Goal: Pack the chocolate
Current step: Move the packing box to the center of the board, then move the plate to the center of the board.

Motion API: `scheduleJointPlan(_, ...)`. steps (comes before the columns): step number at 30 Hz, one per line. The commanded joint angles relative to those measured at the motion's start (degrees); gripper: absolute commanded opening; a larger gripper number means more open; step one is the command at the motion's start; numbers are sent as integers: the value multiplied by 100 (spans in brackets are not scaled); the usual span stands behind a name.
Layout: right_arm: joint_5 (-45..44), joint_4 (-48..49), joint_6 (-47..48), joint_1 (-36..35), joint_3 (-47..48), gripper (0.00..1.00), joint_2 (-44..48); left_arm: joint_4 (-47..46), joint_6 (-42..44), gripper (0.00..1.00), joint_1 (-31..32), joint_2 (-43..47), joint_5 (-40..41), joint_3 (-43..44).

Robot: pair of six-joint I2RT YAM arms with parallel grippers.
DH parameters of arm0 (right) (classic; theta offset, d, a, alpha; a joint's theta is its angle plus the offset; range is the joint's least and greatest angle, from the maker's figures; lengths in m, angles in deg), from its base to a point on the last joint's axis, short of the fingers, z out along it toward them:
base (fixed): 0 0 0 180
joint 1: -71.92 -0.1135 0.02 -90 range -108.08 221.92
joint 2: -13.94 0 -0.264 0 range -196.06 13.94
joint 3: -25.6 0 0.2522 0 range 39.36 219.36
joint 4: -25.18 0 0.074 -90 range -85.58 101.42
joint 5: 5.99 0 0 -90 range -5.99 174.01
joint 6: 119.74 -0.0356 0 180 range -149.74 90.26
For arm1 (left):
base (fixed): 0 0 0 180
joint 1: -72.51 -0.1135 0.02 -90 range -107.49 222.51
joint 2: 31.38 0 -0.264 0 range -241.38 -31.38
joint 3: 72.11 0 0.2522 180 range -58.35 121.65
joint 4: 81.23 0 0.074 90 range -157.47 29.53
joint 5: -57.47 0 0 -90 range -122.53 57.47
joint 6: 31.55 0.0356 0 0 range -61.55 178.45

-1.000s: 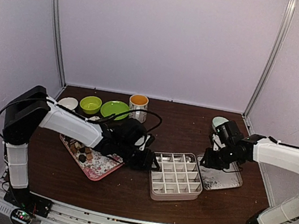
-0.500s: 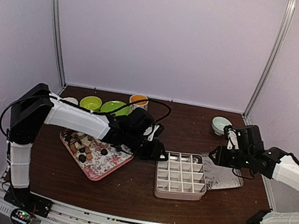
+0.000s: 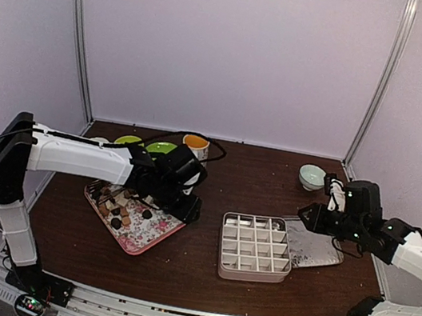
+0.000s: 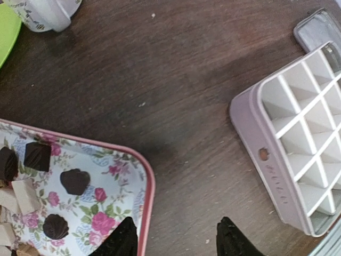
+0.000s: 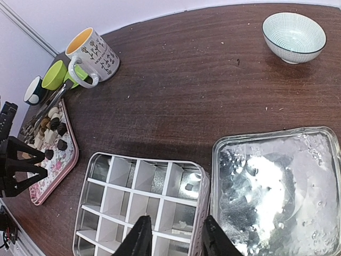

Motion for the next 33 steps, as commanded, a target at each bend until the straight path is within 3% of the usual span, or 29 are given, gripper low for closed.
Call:
scheduleJointPlan(1,119,270,-69,-26,-72,33,3,736,575,52,-45,-222,750,-8)
scheduleJointPlan(13,151,116,-58,-26,-72,33,186,723,1127,47,-58,-1009,651,159)
scheduleJointPlan(20,168,107,-90,-26,-92,34,255,709,1359,15,-82,-1222,575,178)
scheduleJointPlan(23,223,155,-109,-33,-115,34,233,606,1596,8,-8,-1181,324,34)
scheduleJointPlan(33,395,259,-116,-284,5,35,-128,322,2158,8,1118,-762,-253,-634)
